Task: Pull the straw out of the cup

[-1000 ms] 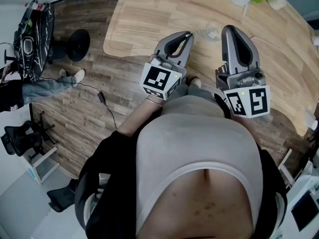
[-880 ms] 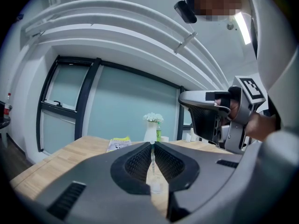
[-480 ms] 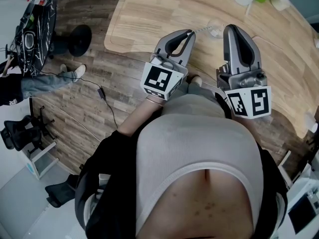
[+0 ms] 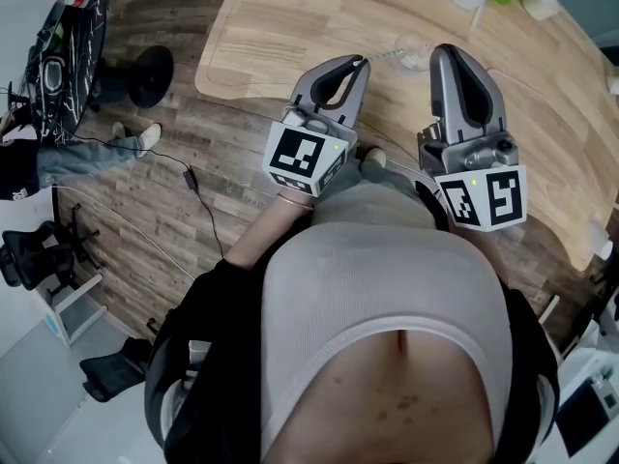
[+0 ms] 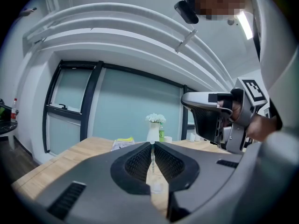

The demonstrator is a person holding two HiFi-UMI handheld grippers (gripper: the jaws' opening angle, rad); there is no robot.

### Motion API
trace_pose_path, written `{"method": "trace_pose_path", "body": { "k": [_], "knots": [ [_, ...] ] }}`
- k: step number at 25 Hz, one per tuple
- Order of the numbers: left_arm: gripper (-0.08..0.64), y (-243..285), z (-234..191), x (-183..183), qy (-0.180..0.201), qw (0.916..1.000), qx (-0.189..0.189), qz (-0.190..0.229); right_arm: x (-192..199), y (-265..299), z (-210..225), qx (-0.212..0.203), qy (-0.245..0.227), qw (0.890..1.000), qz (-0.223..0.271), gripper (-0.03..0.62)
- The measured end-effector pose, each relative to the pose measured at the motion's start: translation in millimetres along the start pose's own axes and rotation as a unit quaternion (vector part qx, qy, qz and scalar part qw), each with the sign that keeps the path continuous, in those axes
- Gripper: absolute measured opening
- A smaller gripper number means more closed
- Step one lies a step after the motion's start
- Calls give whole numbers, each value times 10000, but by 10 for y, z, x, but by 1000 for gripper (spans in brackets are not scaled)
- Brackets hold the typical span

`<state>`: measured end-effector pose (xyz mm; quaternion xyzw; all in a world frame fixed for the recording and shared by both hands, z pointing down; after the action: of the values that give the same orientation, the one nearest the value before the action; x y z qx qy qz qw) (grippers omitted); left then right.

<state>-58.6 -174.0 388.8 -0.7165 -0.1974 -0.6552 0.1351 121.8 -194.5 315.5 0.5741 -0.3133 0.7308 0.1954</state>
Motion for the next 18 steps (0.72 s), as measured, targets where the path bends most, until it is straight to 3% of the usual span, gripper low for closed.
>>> {"method": "trace_pose_path", "body": {
  "k": [11, 18],
  "knots": [
    [28, -41, 34, -8, -106, 9999, -49, -42, 14, -73, 22, 81, -30, 10000, -14, 31],
    [28, -73, -16, -32, -223, 9997, 72, -67, -43, -118, -23, 352, -149, 9993, 26, 31]
  ]
}}
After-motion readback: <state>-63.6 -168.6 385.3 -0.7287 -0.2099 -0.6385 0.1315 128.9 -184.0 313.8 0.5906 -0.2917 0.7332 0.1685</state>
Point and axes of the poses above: the fingertips, and each gripper's own axes: y forward along the fingers, z to its right, x out of its underside, the point moved 8 cm from there along -y, backward along the fingers, and after that the axes turned 2 degrees about z, right-handed, at the moved point
